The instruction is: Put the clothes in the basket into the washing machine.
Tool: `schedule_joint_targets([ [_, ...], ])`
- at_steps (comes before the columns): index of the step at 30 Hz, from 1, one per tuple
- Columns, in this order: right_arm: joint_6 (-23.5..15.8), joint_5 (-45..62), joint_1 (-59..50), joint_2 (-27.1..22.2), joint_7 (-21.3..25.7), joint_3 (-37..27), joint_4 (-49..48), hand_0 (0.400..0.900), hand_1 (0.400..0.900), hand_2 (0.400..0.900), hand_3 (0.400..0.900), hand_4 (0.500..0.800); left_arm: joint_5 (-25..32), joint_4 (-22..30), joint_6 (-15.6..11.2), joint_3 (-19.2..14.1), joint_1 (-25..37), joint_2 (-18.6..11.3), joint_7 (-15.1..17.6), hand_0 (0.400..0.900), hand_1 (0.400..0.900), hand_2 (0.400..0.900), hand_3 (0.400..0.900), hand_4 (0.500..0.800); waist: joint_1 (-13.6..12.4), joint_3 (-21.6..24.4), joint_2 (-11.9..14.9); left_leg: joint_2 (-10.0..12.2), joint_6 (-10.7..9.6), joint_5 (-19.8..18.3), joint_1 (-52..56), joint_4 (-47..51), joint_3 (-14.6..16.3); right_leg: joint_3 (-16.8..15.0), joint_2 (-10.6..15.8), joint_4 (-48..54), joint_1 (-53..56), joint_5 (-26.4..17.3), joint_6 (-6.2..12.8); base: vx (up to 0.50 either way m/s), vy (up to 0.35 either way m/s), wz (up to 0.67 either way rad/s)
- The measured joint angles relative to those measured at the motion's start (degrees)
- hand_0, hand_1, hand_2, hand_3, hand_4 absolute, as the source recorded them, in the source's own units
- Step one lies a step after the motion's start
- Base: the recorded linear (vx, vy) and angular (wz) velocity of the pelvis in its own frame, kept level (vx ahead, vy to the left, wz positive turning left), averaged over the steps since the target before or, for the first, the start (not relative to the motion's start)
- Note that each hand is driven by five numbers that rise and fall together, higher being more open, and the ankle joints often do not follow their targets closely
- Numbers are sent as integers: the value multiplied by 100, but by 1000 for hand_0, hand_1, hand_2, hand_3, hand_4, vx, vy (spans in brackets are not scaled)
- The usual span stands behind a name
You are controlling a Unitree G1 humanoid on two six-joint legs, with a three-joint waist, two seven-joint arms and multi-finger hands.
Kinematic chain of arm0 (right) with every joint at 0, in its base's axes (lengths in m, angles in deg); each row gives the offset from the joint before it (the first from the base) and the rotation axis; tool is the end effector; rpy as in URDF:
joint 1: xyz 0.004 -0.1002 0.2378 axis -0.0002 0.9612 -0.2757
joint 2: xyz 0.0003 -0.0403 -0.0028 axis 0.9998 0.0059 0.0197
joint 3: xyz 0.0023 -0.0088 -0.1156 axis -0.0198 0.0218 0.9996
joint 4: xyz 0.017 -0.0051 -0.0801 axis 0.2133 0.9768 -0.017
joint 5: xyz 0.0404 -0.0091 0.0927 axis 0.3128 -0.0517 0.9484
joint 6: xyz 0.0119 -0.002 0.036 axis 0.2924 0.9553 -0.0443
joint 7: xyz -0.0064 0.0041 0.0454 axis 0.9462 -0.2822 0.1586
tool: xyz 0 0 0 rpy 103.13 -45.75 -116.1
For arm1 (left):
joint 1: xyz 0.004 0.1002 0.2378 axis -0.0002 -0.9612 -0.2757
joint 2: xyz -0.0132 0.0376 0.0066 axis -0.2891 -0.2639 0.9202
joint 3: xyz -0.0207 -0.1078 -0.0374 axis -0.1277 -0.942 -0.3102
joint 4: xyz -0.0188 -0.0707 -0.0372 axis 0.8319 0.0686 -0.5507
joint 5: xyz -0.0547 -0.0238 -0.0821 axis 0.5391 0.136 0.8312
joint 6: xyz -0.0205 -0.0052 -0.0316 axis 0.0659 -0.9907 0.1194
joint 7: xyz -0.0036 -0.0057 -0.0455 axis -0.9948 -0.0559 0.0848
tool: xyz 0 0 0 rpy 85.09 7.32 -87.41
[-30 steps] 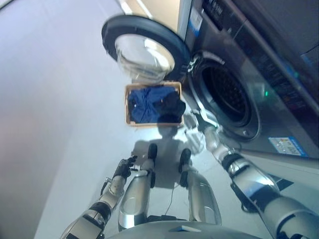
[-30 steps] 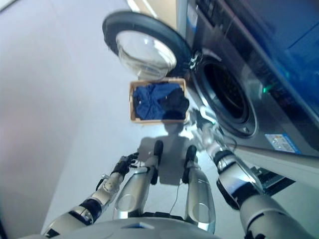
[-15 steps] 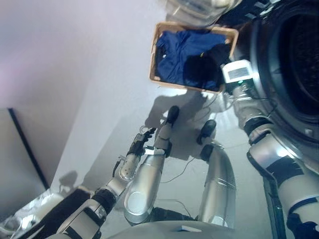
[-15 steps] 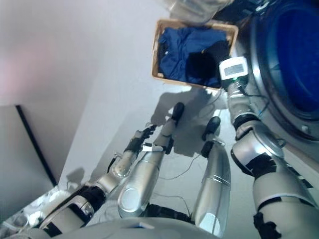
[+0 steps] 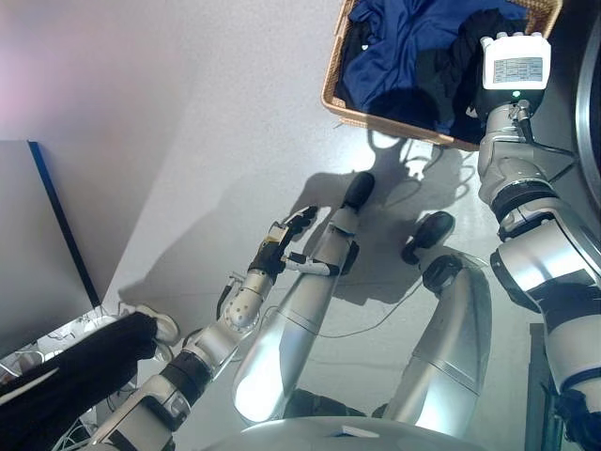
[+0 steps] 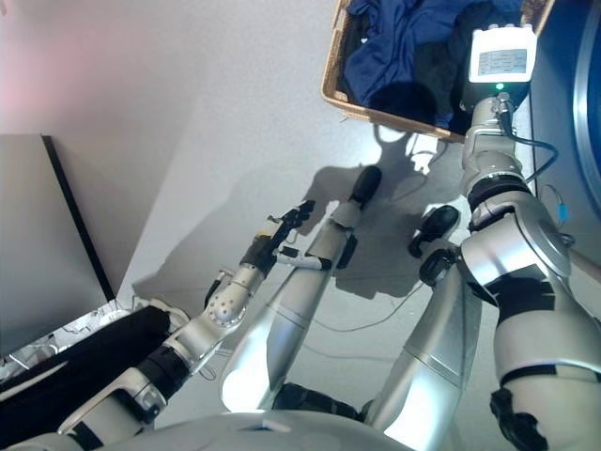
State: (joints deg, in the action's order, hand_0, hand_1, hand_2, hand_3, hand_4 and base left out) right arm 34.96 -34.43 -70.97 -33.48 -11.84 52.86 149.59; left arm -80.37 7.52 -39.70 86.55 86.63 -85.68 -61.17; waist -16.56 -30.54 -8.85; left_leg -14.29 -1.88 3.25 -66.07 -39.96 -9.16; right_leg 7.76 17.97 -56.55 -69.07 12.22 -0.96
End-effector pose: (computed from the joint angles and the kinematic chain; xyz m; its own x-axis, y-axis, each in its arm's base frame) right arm 0.3733 -0.2669 0.1953 0.8444 -0.2245 0.4864 0.4087 -0.3171 -0.8558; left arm 0.2177 0.1159 -0.0021 0.9389 -0.3399 -0.0548 0.3372 0.8761 0.3446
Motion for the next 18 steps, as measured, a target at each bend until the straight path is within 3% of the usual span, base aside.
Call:
schedule_joint_targets([
  [9, 26, -18, -26, -33, 54, -3, 8, 900, 900, 900, 900, 800, 121, 634, -5, 45, -36, -297, -5, 900, 900, 900, 900, 800, -73, 3, -5, -127, 12, -70, -616, -623, 172, -166, 179, -640, -618, 98, -41, -6, 24, 9],
  [12, 57, -97, -36, -131, 58, -4, 30, 757, 757, 757, 757, 714, 144, 748, -11, 37, -51, -354, -6, 900, 900, 900, 900, 800, -77, 6, -10, -192, 2, -77, -802, -794, 236, -265, 247, -868, -828, 127, -31, -4, 17, 8],
  [13, 68, -141, -58, -165, 59, -3, 21, 549, 549, 549, 549, 589, 172, 839, -13, 36, -52, -387, -6, 900, 900, 900, 900, 800, -70, 6, -10, -200, -15, -88, -864, -859, 249, -264, 271, -875, -896, 129, -33, -4, 16, 3],
  [14, 71, -184, -58, -194, 65, 0, 2, 400, 400, 400, 400, 500, 177, 884, -21, 38, -89, -431, -15, 900, 900, 900, 900, 800, -57, 10, -16, -267, 45, -341, -965, -1195, 273, -235, 359, -930, -951, 130, -35, 0, 0, 0],
  [16, 73, -267, -5, -223, 70, 4, -31, 400, 400, 400, 400, 500, 184, 990, -41, 10, -186, -404, -10, 900, 900, 900, 900, 800, -65, 22, -35, -281, 83, -651, -1061, -1734, 330, -299, 442, -1249, -1062, 151, 0, -3, 11, -4],
  [18, 129, -300, -87, -297, 93, -5, -35, 400, 400, 400, 400, 500, 179, 1070, -59, -45, -189, -441, -9, 900, 900, 900, 900, 800, -63, 57, -87, -289, 87, -654, -1214, -1768, 398, -485, 284, -1977, -1040, 616, 20, -3, 3, -2],
])
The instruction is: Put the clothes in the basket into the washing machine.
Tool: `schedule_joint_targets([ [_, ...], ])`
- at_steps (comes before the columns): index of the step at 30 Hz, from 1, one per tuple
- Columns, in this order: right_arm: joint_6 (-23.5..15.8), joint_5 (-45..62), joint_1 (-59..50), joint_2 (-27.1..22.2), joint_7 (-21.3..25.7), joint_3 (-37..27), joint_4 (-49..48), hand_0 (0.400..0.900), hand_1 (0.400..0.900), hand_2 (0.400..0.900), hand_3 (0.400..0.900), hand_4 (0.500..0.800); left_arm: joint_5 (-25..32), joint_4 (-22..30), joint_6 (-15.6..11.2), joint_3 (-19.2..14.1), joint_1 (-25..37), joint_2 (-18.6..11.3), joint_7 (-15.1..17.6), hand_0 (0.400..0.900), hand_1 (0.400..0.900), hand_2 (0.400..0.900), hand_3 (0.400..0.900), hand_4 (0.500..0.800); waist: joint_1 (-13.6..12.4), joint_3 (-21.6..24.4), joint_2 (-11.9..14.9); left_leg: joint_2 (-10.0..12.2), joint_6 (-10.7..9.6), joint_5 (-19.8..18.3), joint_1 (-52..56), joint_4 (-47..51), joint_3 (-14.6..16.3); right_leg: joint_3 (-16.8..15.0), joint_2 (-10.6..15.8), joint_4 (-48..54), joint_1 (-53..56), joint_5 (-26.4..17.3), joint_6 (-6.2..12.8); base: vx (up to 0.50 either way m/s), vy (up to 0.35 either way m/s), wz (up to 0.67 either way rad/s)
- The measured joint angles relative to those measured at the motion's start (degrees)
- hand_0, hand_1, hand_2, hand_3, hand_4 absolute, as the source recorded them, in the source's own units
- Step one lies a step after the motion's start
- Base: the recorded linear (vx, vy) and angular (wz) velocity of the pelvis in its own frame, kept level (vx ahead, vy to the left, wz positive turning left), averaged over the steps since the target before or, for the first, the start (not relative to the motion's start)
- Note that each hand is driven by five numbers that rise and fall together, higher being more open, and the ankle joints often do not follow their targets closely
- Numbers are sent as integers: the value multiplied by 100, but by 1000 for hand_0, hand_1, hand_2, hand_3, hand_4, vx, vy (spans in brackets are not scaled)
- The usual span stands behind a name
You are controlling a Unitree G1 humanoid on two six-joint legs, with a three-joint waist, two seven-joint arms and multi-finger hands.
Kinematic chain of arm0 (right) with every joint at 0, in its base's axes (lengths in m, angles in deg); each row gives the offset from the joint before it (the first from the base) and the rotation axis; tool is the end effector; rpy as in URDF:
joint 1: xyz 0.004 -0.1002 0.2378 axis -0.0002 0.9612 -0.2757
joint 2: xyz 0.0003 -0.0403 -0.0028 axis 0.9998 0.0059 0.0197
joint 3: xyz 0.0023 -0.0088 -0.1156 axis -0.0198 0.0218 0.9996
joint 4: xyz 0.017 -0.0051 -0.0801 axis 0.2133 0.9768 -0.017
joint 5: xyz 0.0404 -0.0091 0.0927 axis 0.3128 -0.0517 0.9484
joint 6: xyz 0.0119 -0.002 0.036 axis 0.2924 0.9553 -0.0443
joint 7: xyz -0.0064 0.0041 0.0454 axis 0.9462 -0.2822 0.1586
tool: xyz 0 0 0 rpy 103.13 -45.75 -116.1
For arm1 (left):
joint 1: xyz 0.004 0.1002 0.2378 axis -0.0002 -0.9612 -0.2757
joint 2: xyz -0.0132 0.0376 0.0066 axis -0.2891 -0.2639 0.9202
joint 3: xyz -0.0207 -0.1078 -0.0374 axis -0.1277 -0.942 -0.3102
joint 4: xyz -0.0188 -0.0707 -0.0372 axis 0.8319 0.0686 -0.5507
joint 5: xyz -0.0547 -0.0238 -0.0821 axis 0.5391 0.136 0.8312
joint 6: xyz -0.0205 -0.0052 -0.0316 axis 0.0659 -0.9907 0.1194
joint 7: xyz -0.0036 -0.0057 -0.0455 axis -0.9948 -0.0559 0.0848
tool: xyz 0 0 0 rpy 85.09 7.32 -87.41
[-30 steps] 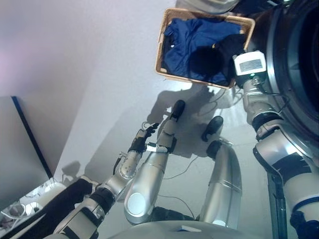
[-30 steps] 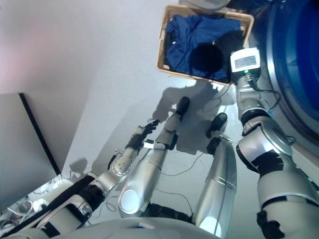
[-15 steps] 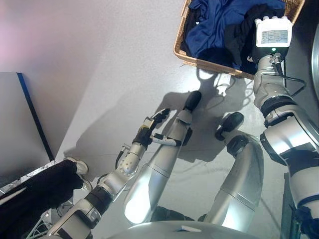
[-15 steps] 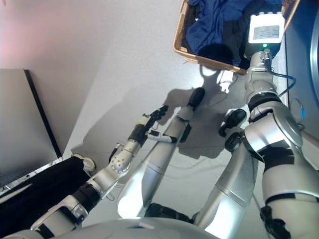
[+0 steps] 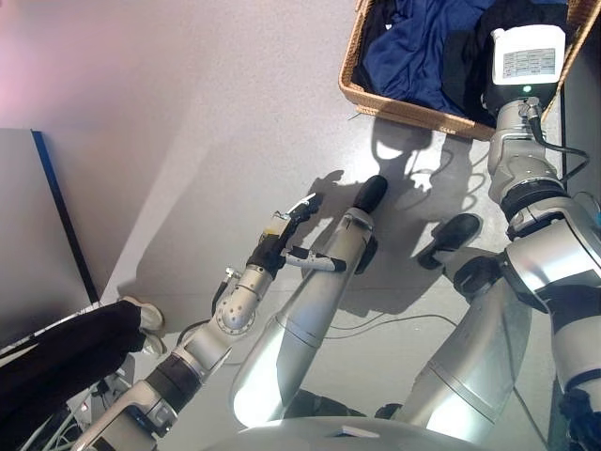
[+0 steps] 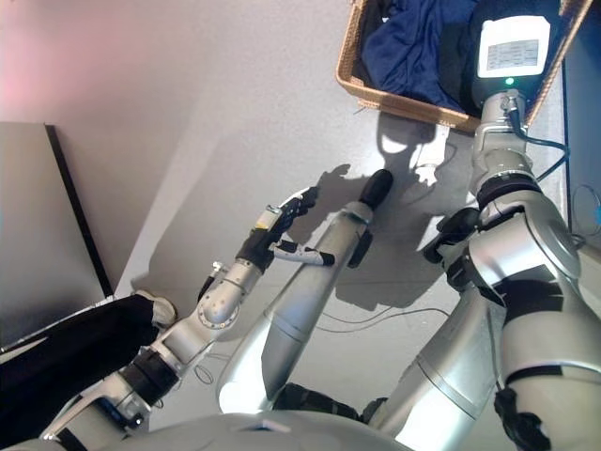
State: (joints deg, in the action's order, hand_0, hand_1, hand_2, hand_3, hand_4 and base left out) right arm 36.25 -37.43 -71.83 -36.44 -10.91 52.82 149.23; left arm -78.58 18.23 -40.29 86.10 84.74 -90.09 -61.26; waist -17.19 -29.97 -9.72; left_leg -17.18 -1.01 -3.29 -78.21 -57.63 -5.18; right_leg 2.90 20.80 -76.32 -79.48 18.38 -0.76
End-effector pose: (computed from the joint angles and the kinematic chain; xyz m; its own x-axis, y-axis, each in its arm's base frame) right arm 0.3686 -0.2827 0.2087 0.8140 -0.2298 0.5335 0.4203 -0.4010 -0.8140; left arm 0.2123 0.1221 0.0215 0.9234 -0.3789 0.0621 0.3406 0.8829 0.3232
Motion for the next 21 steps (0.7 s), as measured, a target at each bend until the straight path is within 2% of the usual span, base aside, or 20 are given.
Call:
schedule_joint_targets([
  [1, 18, -59, -91, -64, -8, 5, 8, 400, 400, 400, 400, 500, 4, 60, -29, -3, -1, -32, -1, 900, 900, 900, 900, 800, -6, 9, -13, 4, -25, -9, -102, 6, 32, 26, 25, 83, 10, 390, 52, 0, 0, 0],
  [2, 31, -98, -126, -84, -4, 5, -1, 400, 400, 400, 400, 500, 6, 88, -65, 6, -13, -67, -5, 900, 900, 900, 900, 800, -5, 22, -33, -1, -43, -64, -171, -100, 41, 94, 113, 90, -36, 380, 30, 0, 0, 0],
  [3, 18, -116, -62, -55, -24, 9, -3, 400, 400, 400, 400, 500, 7, 98, -59, 23, -55, -61, -5, 900, 900, 900, 900, 800, -21, 25, -38, 3, 21, -178, -133, -406, 8, 150, 236, 8, -37, 370, 16, -13, -5, -4],
  [4, 13, -138, 3, -49, -29, 8, -7, 400, 400, 400, 400, 500, 18, 87, -53, 13, -39, -10, 1, 900, 900, 900, 900, 800, -39, 27, -42, 2, 24, -199, -133, -415, 31, 155, 261, -7, -40, 368, 21, -17, -6, -5],
  [8, -6, -74, 281, -8, -31, -133, -7, 400, 400, 400, 400, 500, 16, 85, -48, 8, -28, -18, 5, 900, 900, 900, 900, 800, -35, 32, -49, 4, 23, -199, -136, -334, 65, 112, 215, 50, -38, 367, 21, -18, -6, -8],
  [15, -143, 581, 311, 17, 295, -526, -260, 400, 400, 400, 400, 500, 14, 89, 15, 0, -2, -23, 94, 900, 900, 900, 900, 800, 7, 31, -47, 47, 107, -228, -110, -344, 86, 105, 144, 132, 6, 328, 24, -16, -22, -9],
  [18, -302, 1369, 375, 84, 448, -1136, -726, 400, 400, 400, 400, 500, 1, 43, 80, -58, 46, -21, 169, 900, 900, 900, 900, 800, 100, 29, -44, 126, 150, -251, -40, -298, 99, 157, 93, 264, 118, 310, 47, 13, -31, -21],
  [21, -507, 2459, 745, 232, 768, -2032, -1654, 400, 400, 400, 400, 500, -12, -138, 221, -151, 72, 22, 331, 900, 900, 900, 900, 800, 281, 25, -38, 262, 199, -218, 233, -35, 95, 258, -11, 644, 444, 185, 124, 14, -43, -25],
])
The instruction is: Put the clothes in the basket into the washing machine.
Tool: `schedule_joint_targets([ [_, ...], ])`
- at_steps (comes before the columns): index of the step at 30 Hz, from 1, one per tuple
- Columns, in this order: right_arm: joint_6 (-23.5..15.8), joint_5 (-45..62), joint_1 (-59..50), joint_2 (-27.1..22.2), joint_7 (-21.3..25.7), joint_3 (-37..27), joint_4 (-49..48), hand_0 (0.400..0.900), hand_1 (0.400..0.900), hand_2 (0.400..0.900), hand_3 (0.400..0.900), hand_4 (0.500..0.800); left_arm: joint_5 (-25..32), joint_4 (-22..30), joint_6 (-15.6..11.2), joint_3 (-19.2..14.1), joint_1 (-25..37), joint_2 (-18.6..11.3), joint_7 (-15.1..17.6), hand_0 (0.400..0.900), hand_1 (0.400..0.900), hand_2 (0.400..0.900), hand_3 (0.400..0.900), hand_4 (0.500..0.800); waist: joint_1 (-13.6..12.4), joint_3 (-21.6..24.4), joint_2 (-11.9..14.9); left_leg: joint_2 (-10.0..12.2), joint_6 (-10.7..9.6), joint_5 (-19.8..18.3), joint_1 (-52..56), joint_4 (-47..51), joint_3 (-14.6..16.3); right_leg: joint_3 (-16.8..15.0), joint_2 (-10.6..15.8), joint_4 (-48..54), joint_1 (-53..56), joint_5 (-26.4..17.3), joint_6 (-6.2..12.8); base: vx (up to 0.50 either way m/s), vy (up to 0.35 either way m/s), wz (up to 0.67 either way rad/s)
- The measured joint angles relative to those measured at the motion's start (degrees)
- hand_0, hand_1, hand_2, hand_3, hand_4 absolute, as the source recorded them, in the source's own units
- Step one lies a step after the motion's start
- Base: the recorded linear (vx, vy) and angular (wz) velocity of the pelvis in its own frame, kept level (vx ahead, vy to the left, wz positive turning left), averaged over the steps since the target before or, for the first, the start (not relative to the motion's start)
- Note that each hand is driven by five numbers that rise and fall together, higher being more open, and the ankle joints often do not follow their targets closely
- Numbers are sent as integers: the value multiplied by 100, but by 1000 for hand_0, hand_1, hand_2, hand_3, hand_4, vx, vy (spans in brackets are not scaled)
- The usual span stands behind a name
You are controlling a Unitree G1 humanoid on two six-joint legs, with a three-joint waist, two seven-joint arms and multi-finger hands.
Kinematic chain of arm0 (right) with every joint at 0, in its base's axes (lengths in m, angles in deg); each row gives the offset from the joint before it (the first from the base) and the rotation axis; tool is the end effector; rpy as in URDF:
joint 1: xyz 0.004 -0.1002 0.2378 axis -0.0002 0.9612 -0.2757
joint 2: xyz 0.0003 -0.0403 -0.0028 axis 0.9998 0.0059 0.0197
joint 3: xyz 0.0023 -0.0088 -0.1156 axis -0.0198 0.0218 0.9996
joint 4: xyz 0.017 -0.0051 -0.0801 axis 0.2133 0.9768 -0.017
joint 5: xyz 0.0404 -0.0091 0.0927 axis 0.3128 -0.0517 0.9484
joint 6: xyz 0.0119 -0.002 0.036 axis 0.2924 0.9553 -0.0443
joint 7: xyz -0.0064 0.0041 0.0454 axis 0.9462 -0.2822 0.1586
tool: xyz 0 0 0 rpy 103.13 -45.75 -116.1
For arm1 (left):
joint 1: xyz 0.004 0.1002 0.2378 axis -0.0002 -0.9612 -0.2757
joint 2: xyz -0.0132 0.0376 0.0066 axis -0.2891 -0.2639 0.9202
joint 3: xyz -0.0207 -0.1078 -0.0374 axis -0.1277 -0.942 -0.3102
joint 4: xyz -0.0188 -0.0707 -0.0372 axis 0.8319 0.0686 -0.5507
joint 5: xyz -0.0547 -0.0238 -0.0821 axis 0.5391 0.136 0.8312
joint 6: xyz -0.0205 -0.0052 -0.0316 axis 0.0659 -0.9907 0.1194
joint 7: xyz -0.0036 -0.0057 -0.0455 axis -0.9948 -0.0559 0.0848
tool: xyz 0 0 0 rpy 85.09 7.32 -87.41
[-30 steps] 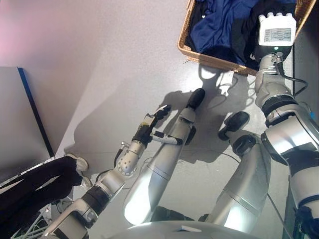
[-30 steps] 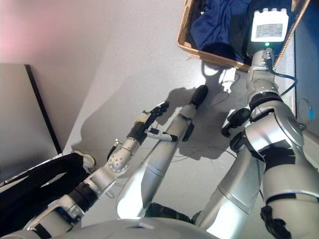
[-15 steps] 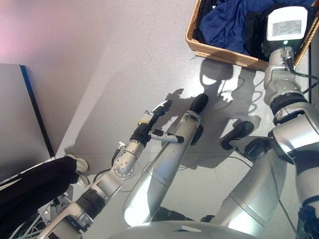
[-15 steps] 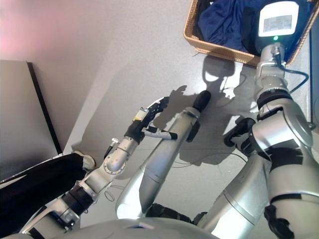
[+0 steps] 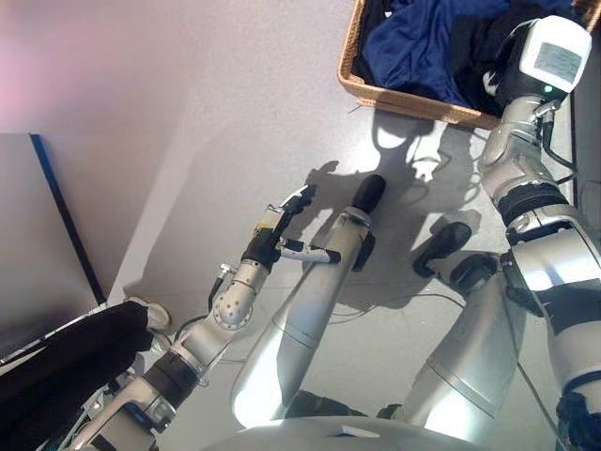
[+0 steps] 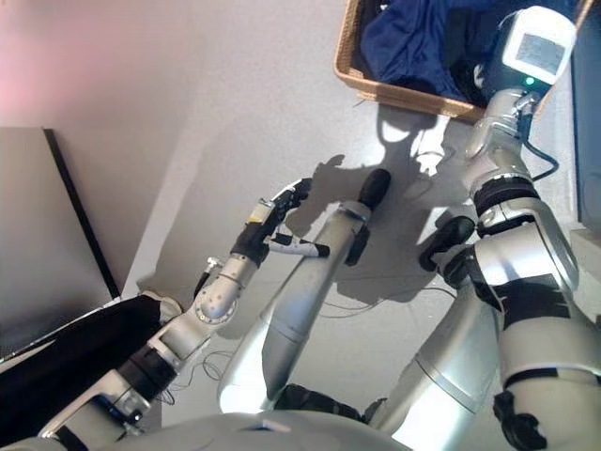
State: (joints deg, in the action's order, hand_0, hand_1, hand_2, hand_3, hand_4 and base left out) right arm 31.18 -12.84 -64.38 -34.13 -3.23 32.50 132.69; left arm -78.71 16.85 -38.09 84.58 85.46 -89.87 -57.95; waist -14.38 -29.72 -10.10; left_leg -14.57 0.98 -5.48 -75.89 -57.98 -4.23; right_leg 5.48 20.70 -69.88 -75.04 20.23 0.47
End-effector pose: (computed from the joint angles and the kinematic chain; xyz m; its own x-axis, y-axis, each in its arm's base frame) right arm 0.3730 -0.2542 0.2050 0.6354 -0.4734 0.6101 0.7582 0.2330 -0.6089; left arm 0.2183 0.1269 0.0208 0.9561 -0.2888 0.0504 0.2560 0.9060 0.3371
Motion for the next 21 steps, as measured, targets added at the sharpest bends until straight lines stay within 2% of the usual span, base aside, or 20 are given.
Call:
schedule_joint_targets([
  [5, -452, 1616, 281, 609, 457, -1099, -1240, 400, 400, 400, 400, 500, -16, -451, 150, -271, 0, 77, 253, 900, 900, 900, 900, 800, 410, -30, 45, 257, 117, 165, 527, 729, 99, -16, -335, 889, 485, -381, 150, 19, -33, -28],
  [9, -999, 2845, 307, 998, 679, -1727, -1352, 400, 400, 400, 400, 500, -20, -802, 243, -366, 23, 104, 342, 900, 900, 900, 900, 800, 695, -104, 159, 419, 215, 358, 1071, 1407, 186, -42, -516, 1660, 957, -705, 217, 47, -4, -33],
  [11, -1364, 3620, 343, 1223, 688, -2114, -1359, 400, 400, 400, 400, 500, -14, -1000, 265, -365, 11, 115, 342, 900, 900, 900, 900, 800, 731, -174, 269, 519, 250, 459, 1435, 1775, 275, -58, -593, 2043, 1266, -853, 254, -33, 30, -37],
  [14, -1977, 4768, 464, 1518, 683, -2249, -1570, 400, 400, 400, 400, 500, 9, -1225, 388, -364, 4, 148, 348, 900, 900, 900, 900, 800, 888, -206, 320, 652, 225, 519, 1936, 2267, 322, -38, -730, 2602, 1739, -1048, 278, 41, 23, -29],
  [17, -2545, 5740, 429, 1706, 604, -2504, -1601, 400, 400, 400, 400, 500, 40, -1255, 449, -351, -8, 171, 334, 900, 900, 900, 900, 800, 971, -210, 351, 689, 239, 686, 2465, 2797, 425, -145, -794, 3029, 2131, -1226, 301, 72, 32, -27],
  [21, -3084, 7028, 168, 1699, 421, -2724, -1596, 400, 400, 400, 400, 500, 132, -1264, 462, -348, -14, 167, 318, 900, 900, 900, 900, 800, 1045, -209, 352, 774, 284, 896, 2979, 3406, 569, -265, -932, 3584, 2513, -1482, 334, 69, 37, -22],
])
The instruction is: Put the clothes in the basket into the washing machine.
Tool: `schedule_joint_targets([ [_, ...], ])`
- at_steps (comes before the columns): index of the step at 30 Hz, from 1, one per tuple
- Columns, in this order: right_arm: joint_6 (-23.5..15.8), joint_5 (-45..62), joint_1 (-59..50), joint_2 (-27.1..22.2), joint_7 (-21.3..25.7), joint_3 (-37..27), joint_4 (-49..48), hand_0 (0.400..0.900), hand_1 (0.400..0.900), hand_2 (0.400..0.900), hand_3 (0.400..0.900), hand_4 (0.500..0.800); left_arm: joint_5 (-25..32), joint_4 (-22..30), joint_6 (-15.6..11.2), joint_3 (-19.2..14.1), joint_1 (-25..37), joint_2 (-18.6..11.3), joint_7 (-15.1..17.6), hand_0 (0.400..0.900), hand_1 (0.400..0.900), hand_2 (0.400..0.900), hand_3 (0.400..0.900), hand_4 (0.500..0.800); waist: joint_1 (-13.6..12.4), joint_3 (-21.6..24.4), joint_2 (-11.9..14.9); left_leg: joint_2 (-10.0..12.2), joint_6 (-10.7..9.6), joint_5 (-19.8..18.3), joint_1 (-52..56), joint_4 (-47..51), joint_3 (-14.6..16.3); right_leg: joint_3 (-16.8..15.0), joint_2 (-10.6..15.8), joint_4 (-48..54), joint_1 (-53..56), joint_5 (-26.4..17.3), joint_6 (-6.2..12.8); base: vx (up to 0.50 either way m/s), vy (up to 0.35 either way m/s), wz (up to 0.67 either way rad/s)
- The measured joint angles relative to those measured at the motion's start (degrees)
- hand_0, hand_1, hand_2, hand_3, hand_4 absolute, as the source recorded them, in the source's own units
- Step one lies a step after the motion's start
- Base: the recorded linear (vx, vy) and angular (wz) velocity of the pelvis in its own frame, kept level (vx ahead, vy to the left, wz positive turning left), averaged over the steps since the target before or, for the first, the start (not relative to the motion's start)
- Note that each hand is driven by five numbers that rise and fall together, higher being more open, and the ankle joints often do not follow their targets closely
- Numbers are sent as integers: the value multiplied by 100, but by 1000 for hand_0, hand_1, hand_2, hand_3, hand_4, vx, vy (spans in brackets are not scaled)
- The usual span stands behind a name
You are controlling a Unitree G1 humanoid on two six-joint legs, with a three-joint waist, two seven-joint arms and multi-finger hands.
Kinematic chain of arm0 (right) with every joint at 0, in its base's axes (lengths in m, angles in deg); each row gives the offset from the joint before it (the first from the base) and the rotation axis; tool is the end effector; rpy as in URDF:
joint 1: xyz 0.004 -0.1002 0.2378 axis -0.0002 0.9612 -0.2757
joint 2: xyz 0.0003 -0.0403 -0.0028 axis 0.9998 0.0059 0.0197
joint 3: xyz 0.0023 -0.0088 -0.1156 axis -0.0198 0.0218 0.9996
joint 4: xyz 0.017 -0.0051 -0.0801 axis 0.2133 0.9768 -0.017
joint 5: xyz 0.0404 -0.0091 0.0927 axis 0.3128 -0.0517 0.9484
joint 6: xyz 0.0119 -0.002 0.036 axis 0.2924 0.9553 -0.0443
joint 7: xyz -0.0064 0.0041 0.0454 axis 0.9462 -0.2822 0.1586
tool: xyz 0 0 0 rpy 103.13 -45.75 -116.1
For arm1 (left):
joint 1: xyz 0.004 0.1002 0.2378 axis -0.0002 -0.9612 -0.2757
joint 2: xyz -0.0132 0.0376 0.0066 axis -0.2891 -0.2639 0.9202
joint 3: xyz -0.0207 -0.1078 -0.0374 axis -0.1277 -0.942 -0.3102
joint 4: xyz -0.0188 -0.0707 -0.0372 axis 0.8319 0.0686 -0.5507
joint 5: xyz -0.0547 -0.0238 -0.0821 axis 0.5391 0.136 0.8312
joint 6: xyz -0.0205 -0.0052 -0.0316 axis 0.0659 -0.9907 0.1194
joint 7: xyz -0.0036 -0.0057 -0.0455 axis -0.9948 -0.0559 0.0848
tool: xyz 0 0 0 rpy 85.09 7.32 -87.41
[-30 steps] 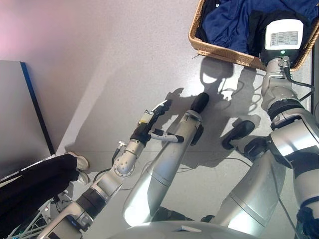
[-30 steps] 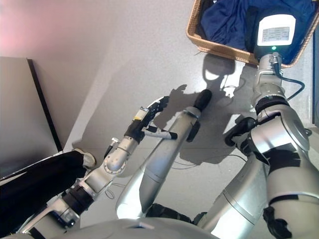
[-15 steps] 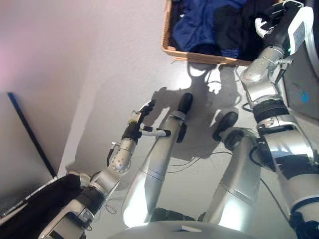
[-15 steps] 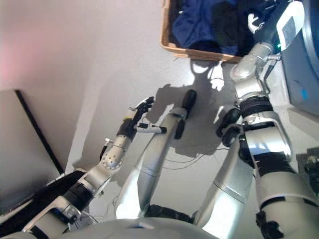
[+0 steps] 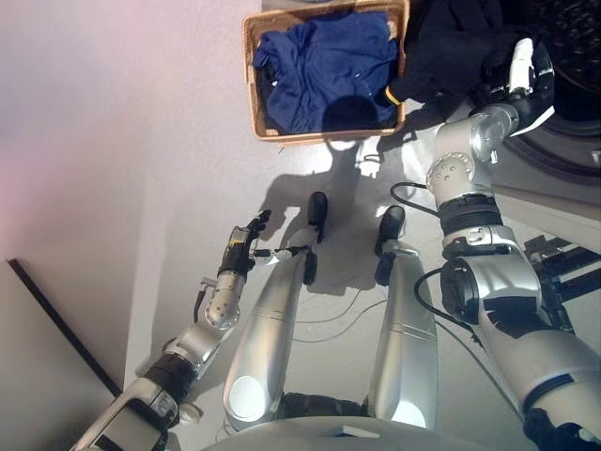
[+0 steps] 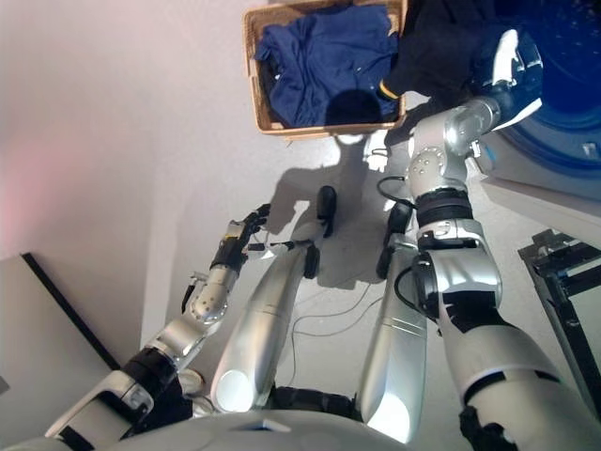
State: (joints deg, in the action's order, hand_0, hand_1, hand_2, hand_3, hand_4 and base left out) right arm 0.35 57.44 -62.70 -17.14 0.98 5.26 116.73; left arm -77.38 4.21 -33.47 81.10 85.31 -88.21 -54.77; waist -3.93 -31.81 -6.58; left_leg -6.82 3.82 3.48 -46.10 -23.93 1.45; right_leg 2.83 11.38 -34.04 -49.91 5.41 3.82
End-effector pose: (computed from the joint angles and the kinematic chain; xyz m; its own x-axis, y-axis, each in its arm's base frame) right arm 0.3672 -0.1974 0.2403 0.6295 -0.7755 -0.0489 0.4066 0.2752 0.8712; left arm 0.2209 0.1509 -0.0128 0.9851 -0.0597 -0.1613 0.1184 0.9159 0.3836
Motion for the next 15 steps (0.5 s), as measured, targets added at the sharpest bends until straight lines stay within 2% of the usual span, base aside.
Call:
schedule_joint_targets([
  [4, -491, 702, -398, -11, -32, -173, -9, 400, 400, 400, 400, 500, 162, -19, 2, 4, -4, -7, -15, 900, 900, 900, 900, 800, 153, 1, -2, 19, 13, 171, 297, 460, 122, -103, -46, 294, 154, -145, 50, 71, 50, -18],
  [11, -728, 1340, -826, -6, 25, -542, 52, 400, 400, 400, 400, 500, 317, -85, 1, 28, -35, -103, -39, 900, 900, 900, 900, 800, 127, 16, -26, 59, 19, 228, 805, 885, 364, -304, -117, 511, 432, -230, 68, 43, 74, -19],
  [12, -732, 1389, -878, -8, 25, -552, 59, 514, 514, 514, 514, 568, 318, -87, 0, 24, -31, -121, -46, 900, 900, 900, 900, 800, 119, 17, -27, 63, 18, 246, 825, 925, 390, -350, -126, 533, 427, -249, 72, 20, 33, -14],
  [13, -734, 1390, -928, -14, 9, -557, 144, 900, 900, 900, 900, 800, 320, -88, 1, 24, -34, -124, -59, 900, 900, 900, 900, 800, 103, 18, -29, 66, 17, 257, 852, 953, 408, -372, -134, 563, 437, -273, 81, 13, 12, -8],
  [15, -702, 1391, -1137, -64, -77, -521, 689, 900, 900, 900, 900, 800, 322, -96, -1, 34, -36, -126, -84, 900, 900, 900, 900, 800, 76, 19, -31, 77, 16, 258, 920, 971, 411, -386, -163, 602, 512, -300, 89, 2, -2, -2],
])
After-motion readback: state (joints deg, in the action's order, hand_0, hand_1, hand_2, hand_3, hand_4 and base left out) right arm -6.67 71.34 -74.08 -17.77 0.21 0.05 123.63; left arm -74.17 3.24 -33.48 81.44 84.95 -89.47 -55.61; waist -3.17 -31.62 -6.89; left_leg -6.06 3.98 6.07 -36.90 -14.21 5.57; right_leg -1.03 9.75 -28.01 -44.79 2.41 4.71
